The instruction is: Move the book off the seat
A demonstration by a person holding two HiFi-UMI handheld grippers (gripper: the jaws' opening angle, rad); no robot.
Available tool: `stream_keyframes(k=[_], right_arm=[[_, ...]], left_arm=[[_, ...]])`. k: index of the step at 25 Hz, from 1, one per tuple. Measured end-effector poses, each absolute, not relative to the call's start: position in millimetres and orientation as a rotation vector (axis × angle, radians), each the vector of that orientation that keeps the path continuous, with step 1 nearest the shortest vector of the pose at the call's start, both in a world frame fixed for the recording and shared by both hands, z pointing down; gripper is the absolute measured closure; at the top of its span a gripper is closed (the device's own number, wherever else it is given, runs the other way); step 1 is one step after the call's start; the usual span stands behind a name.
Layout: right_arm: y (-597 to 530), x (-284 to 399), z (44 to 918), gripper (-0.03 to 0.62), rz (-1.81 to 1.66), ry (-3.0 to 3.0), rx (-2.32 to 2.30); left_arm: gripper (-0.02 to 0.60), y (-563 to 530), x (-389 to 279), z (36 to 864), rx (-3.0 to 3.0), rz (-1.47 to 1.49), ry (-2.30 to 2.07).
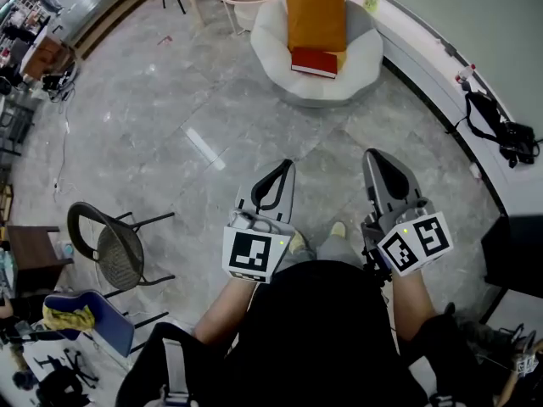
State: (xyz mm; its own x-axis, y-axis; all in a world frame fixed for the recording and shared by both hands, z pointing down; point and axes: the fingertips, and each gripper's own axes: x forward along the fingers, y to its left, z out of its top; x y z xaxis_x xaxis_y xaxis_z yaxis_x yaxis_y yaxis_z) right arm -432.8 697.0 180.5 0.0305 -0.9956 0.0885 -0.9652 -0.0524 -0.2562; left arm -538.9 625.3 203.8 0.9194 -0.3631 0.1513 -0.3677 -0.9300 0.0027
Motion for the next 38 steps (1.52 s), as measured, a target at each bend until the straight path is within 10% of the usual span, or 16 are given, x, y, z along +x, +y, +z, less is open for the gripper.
stream_keyframes(k=[38], right_arm=[[585,-295,214,0.586,-0.413,2.102,-2.161]], left_arm=[[0.577,514,-400,222,3.054,0.350,-0.584]])
